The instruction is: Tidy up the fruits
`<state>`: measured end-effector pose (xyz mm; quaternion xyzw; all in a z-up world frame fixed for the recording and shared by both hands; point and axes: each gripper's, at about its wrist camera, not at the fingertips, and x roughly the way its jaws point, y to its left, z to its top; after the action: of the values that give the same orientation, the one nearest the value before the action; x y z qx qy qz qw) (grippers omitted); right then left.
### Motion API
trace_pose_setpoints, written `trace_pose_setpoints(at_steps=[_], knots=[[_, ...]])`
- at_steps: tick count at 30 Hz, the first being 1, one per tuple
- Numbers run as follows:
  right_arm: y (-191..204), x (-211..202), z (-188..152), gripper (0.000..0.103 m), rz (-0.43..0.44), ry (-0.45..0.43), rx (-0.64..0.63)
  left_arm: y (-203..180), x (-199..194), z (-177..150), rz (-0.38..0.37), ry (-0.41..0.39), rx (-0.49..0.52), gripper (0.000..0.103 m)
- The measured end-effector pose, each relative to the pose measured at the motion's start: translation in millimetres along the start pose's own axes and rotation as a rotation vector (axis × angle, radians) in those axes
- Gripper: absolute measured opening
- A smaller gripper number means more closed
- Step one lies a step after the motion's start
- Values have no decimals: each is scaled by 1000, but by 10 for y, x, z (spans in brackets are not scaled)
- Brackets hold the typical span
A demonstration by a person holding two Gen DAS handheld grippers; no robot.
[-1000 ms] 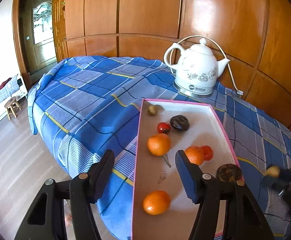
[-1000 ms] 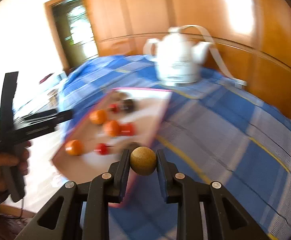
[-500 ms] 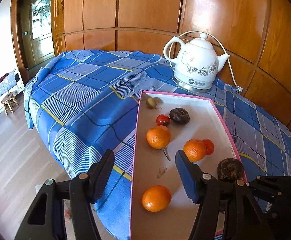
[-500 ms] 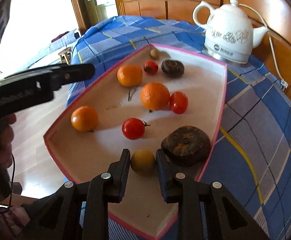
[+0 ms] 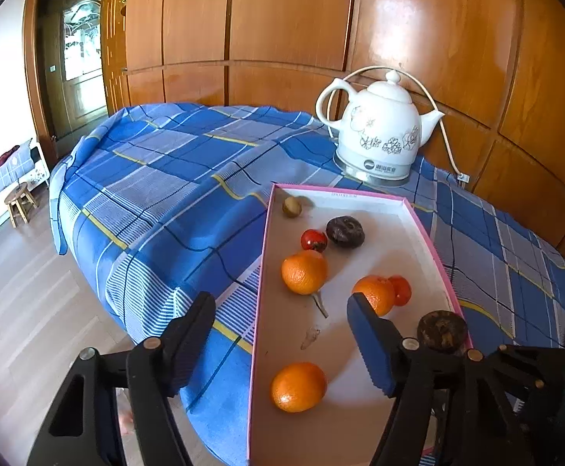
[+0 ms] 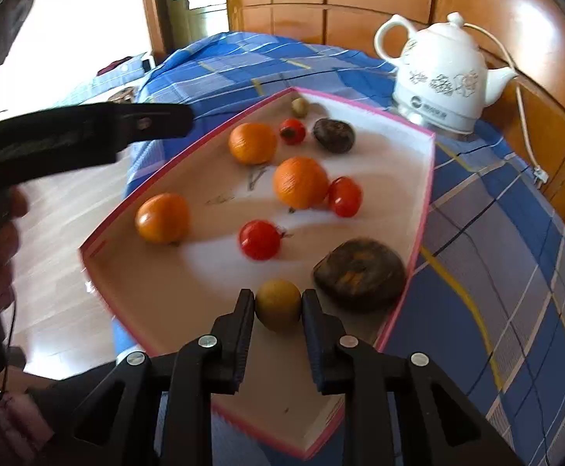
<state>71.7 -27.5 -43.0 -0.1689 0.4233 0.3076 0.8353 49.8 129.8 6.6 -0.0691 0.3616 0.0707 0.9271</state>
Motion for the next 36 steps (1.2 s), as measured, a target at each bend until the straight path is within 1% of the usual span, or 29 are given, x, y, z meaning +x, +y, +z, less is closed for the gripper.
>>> trace_pose_setpoints(at_steps=[3,6,11,15,21,26,31,33,36], knots=[[-22,12,24,25,-6,2,14,-23,-24,3,-1,-7,6,73],[-23,-3,5,25,12,3,27,-45,-34,-2,-1,-9,12,74],[-14,-30,-34,26,0,-1,43,-82,-51,-19,-6,-9,17,76],[-23,-81,-40,27,-1,-17,63,-119,-83,-28,-9,-16,21,79],[-14,-160,-64,30,-11,-40,75,-164,-128,-47,-15,-21,32,80],[-32,-298,-98,31,-15,-80,107,-191,-185,-52,-11,-32,38,81],[-87,-471,-151,31,-60,-132,160,-227,-279,-68,-1,-53,42,87],[-103,-568,-179,31,-100,-167,180,-239,-326,-83,4,-64,44,90],[-155,-703,-221,34,-173,-208,236,-264,-420,-125,4,-82,45,96]])
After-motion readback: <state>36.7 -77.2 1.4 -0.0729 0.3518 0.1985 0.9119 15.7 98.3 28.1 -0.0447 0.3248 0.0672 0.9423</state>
